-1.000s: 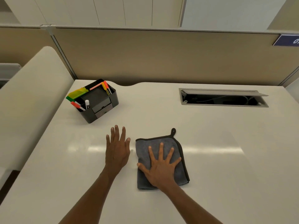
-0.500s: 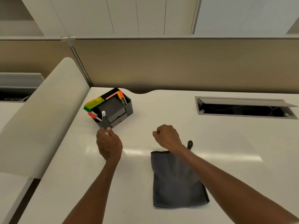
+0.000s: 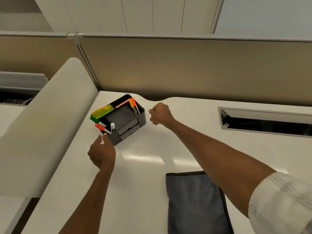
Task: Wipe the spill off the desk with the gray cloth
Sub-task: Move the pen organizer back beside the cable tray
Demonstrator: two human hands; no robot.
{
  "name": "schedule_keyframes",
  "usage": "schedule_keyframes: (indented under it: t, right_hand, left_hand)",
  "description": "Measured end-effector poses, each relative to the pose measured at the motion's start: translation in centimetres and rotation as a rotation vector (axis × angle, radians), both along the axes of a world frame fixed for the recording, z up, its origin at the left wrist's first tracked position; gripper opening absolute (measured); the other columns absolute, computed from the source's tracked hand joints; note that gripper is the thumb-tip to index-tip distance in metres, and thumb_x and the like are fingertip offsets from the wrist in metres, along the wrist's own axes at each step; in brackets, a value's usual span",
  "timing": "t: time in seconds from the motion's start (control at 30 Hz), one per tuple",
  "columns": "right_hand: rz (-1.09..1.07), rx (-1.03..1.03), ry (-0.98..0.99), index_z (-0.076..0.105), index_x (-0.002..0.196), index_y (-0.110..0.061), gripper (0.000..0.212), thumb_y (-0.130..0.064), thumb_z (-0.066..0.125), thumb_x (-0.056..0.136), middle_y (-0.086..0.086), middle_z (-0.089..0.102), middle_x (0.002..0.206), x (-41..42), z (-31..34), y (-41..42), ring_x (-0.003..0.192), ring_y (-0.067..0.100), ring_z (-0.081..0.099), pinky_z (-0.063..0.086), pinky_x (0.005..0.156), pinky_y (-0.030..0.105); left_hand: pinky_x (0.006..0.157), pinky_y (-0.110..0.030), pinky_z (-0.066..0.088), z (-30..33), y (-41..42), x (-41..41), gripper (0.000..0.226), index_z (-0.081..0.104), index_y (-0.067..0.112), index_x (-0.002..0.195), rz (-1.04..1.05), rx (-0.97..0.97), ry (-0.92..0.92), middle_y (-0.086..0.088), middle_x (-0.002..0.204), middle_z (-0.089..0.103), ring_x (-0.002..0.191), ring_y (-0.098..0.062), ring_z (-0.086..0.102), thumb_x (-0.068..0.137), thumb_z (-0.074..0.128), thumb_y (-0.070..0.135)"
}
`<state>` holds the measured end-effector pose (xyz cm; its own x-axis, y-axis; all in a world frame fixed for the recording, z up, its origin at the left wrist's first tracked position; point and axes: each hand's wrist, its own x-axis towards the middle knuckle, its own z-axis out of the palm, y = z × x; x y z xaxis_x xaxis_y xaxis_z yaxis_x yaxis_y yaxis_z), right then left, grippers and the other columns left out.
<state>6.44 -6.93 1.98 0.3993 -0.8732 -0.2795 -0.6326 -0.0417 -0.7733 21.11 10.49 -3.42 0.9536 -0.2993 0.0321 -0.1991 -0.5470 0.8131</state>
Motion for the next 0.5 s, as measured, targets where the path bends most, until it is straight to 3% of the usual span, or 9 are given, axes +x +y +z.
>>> schedule_keyframes:
  t: [0.07,0.13,0.3,0.5]
  right_hand:
    - [-0.022,-0.014,-0.008,0.067,0.101,0.014,0.036,-0.017,0.049,0.100,0.027,0.074,0.092,1.3,-0.6,-0.7,0.075,0.036,0.071,0.061,0.082,0.046]
    - [-0.033,-0.031,-0.011,0.067,0.099,0.014,0.039,-0.020,0.050,0.101,0.027,0.073,0.090,2.6,-1.2,-1.3,0.081,0.039,0.073,0.060,0.084,0.049]
    - [0.002,-0.045,0.011,0.069,0.098,0.008,0.043,-0.030,0.050,0.102,0.019,0.074,0.082,4.7,-2.5,-2.2,0.067,0.028,0.072,0.061,0.081,0.038]
    - [0.077,-0.048,0.105,0.064,0.095,0.007,0.018,-0.011,0.061,0.095,0.019,0.071,0.100,5.2,-3.3,-2.8,0.082,0.033,0.071,0.058,0.063,0.031]
  left_hand:
    - [0.060,-0.029,0.046,-0.5,-0.3,0.5,0.044,0.070,-0.008,0.085,0.001,-0.009,0.024,-0.018,0.071,0.069,0.062,-0.028,0.061,0.097,0.051,0.030]
    - [0.053,-0.019,0.031,-0.7,-0.6,0.9,0.047,0.064,-0.006,0.067,0.039,0.003,0.062,-0.007,0.051,0.052,0.047,-0.016,0.046,0.096,0.053,0.029]
    - [0.052,-0.017,0.027,-0.8,-1.2,2.0,0.042,0.056,0.002,0.058,0.054,0.035,0.082,-0.006,0.051,0.053,0.043,-0.012,0.044,0.092,0.058,0.027]
    - [0.051,-0.015,0.025,-0.6,-1.5,2.5,0.037,0.055,-0.003,0.056,-0.013,0.063,-0.003,-0.009,0.057,0.060,0.041,-0.010,0.044,0.089,0.057,0.012]
